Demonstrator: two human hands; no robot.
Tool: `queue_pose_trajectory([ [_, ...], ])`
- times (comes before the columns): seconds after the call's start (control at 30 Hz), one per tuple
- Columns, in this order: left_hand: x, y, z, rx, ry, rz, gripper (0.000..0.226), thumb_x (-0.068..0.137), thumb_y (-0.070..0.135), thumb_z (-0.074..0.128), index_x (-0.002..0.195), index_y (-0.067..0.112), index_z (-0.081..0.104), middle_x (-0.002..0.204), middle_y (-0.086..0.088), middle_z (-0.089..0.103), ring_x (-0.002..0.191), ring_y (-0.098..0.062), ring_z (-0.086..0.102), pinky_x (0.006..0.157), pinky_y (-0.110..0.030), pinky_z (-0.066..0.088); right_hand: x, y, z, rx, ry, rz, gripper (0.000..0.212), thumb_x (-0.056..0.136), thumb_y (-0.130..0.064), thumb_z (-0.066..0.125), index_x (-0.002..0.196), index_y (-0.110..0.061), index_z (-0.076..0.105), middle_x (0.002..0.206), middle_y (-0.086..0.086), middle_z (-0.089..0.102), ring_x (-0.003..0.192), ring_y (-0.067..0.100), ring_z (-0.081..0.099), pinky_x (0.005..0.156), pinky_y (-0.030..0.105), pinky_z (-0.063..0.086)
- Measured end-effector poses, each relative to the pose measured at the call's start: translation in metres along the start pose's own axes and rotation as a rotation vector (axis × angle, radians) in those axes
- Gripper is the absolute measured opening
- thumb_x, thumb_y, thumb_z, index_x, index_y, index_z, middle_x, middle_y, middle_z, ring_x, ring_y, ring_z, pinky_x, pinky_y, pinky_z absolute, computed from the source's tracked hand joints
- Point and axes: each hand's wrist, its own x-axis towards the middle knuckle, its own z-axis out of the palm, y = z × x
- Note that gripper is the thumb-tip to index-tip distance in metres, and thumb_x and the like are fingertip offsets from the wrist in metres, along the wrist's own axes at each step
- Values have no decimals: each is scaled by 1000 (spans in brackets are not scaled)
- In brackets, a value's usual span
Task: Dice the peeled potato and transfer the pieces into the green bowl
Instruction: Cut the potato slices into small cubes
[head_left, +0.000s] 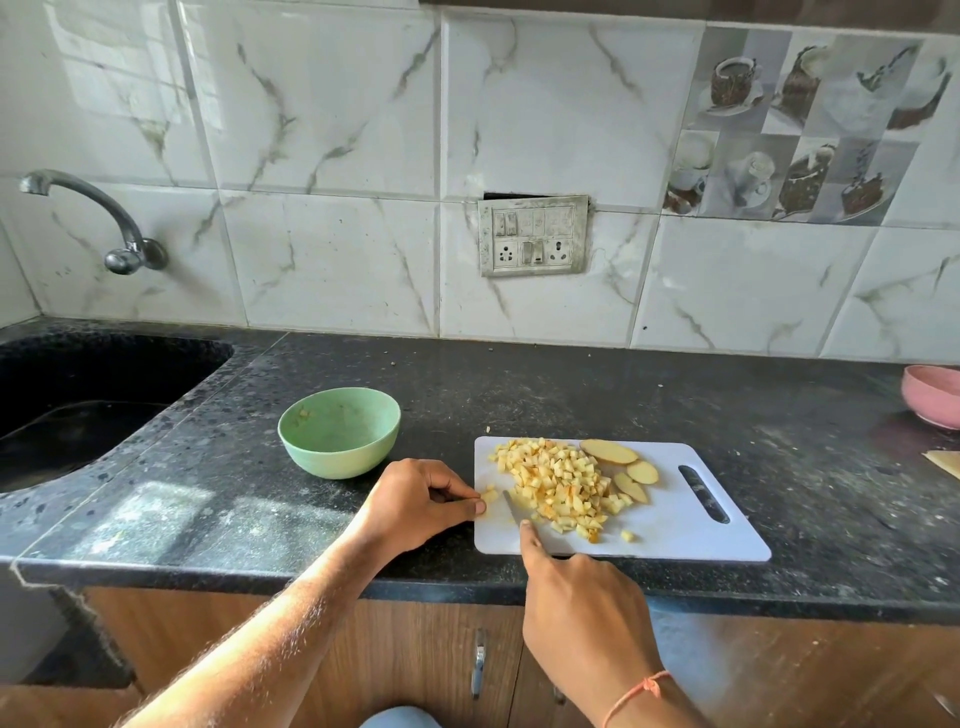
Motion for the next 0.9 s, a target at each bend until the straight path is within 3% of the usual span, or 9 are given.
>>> queue_pose_trajectory([
  [0.17, 0, 1, -1, -25, 4, 17, 8, 80, 36, 92, 84, 34, 86, 89, 20, 78, 80, -4, 73, 76, -27, 60, 5, -9, -2, -12, 19, -16, 68, 102, -16, 37, 164, -28, 14, 82, 1, 59, 74, 25, 56, 62, 34, 41],
  [0.3, 1, -2, -2, -22, -29, 14, 4, 86, 36, 88, 84, 34, 85, 91, 20, 78, 82, -4, 74, 81, -34, 62, 13, -3, 1, 1, 39, -11, 67, 102, -15, 38, 164, -27, 18, 91, 5, 69, 84, 25, 67, 67, 37, 51],
  [0.4, 4, -4, -7, -74, -87, 1, 7, 85, 32, 89, 90, 30, 85, 93, 15, 80, 86, -7, 77, 87, -38, 63, 17, 3, 1, 16, 70, 5, 65, 102, -16, 39, 163, -26, 21, 89, 2, 71, 79, 21, 68, 68, 36, 57],
  [0.57, 7, -8, -10, -97, -146, 1, 21, 78, 24, 94, 96, 27, 84, 95, 11, 81, 92, -13, 77, 93, -35, 62, 12, 1, 3, 47, 124, -39, 62, 103, -22, 37, 162, -29, 23, 89, 0, 70, 79, 21, 67, 65, 35, 53],
  [0.9, 7, -10, -10, -80, -147, 32, 21, 82, 23, 92, 100, 29, 84, 98, 16, 80, 93, -8, 75, 93, -32, 61, 19, 6, 12, 94, 104, 6, 63, 103, -22, 40, 162, -31, 22, 88, -1, 71, 78, 19, 67, 67, 36, 59],
])
